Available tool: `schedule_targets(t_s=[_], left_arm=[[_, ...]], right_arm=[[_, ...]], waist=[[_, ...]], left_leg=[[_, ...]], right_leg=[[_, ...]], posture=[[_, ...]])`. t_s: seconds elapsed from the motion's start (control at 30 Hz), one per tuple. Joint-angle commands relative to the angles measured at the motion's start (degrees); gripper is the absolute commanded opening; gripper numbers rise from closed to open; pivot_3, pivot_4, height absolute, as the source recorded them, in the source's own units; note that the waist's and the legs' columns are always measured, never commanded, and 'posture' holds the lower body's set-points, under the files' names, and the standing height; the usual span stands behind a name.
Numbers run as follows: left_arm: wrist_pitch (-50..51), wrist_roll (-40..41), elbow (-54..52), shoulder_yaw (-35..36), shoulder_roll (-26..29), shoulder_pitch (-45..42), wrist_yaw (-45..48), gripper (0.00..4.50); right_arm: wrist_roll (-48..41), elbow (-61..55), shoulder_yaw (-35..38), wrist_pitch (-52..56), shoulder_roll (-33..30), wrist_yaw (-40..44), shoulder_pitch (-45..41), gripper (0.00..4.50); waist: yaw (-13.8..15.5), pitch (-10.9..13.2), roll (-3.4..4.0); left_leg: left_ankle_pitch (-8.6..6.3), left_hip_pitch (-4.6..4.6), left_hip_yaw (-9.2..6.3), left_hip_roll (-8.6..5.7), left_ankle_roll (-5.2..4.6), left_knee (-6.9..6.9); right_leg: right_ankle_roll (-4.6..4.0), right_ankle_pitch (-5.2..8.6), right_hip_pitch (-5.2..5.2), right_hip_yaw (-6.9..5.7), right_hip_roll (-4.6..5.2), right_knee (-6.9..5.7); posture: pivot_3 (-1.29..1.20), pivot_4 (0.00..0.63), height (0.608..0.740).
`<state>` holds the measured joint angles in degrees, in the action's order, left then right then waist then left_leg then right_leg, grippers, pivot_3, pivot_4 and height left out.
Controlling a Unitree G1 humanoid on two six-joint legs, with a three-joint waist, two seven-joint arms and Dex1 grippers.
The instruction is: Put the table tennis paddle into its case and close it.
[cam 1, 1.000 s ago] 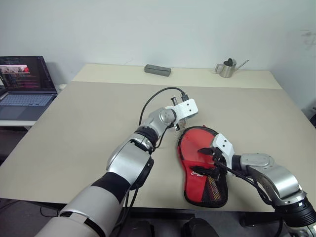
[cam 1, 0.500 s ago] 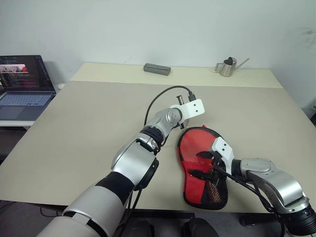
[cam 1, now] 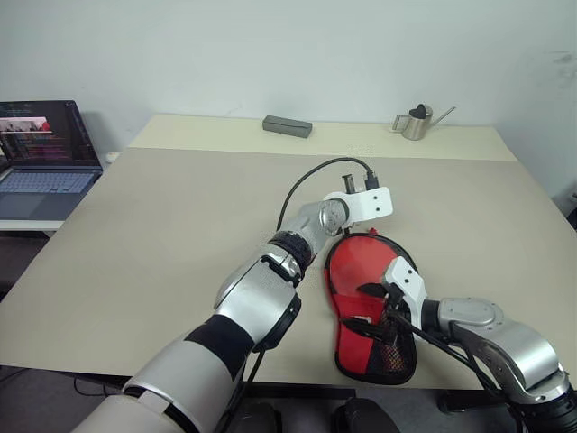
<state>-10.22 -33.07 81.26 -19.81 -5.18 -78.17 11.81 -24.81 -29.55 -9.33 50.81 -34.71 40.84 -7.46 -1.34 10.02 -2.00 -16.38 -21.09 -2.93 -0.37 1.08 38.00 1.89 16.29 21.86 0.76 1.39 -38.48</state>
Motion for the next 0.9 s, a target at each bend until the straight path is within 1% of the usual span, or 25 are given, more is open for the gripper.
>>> schedule_targets(t_s=[0.03,0.3,0.5,0.63,0.7,0.8,0.9], left_arm=[[-1.14,-0.07,-1.82,0.25,-0.85,-3.81,-2.82,0.15],[-2.04,-1.46,-1.77,-0.63,-2.73,-5.17,-4.99,0.15],[-2.74,-1.54,-1.75,-0.48,-4.51,-4.71,-3.26,0.15],[-3.57,-0.16,-1.62,-0.05,-6.19,-2.33,5.46,0.15],[-4.30,-0.12,-1.65,-0.44,-6.85,-1.07,8.39,0.15],[-5.58,-0.56,-1.80,-1.52,-7.60,0.41,10.27,0.15],[-5.31,0.85,-1.99,-0.62,-8.27,0.84,12.53,0.15]], right_arm=[[-1.43,0.78,-2.26,4.14,-0.39,-0.24,3.16,4.50],[-2.20,0.13,-2.41,4.51,-0.13,-1.89,3.85,4.50],[-2.31,0.59,-2.50,4.12,-0.11,-2.38,3.65,4.50],[-2.19,0.47,-2.44,3.76,-0.21,-2.53,4.02,4.50],[-2.10,0.62,-2.44,3.58,-0.25,-2.49,4.01,4.50],[-2.04,0.72,-2.45,3.55,-0.13,-2.60,3.79,4.50],[-1.99,0.92,-2.45,3.54,-0.08,-2.58,3.37,4.50]], waist=[[-0.01,0.00,0.00],[0.21,0.00,0.01],[0.22,-0.01,0.01],[0.23,-0.02,0.02],[0.20,-0.02,0.04],[0.20,-0.04,0.06],[0.20,-0.03,0.06]], left_leg=[[0.00,-0.02,-0.01,0.00,0.00,0.00],[0.00,-0.16,-0.05,0.00,-0.01,-0.05],[-0.01,-0.17,-0.04,0.01,-0.01,-0.05],[-0.01,-0.17,-0.04,0.00,-0.01,-0.05],[-0.01,-0.17,-0.02,0.00,-0.01,-0.05],[-0.01,-0.16,-0.03,0.01,-0.02,-0.05],[-0.01,-0.16,-0.04,0.01,-0.02,-0.05]], right_leg=[[0.00,0.00,0.00,0.00,0.00,0.02],[0.02,-0.02,0.01,-0.05,0.00,0.34],[0.02,-0.03,0.01,-0.05,0.00,0.37],[0.02,-0.03,0.00,-0.06,-0.01,0.37],[0.02,-0.03,0.00,-0.06,-0.01,0.38],[-0.01,-0.05,0.00,-0.05,-0.02,0.38],[-0.02,-0.05,0.00,-0.04,-0.02,0.37]], posture=[[0.00,0.150,0.740],[0.00,0.150,0.740],[0.00,0.150,0.740],[0.00,0.150,0.740],[0.00,0.150,0.740],[0.00,0.150,0.740],[0.00,0.150,0.740]])
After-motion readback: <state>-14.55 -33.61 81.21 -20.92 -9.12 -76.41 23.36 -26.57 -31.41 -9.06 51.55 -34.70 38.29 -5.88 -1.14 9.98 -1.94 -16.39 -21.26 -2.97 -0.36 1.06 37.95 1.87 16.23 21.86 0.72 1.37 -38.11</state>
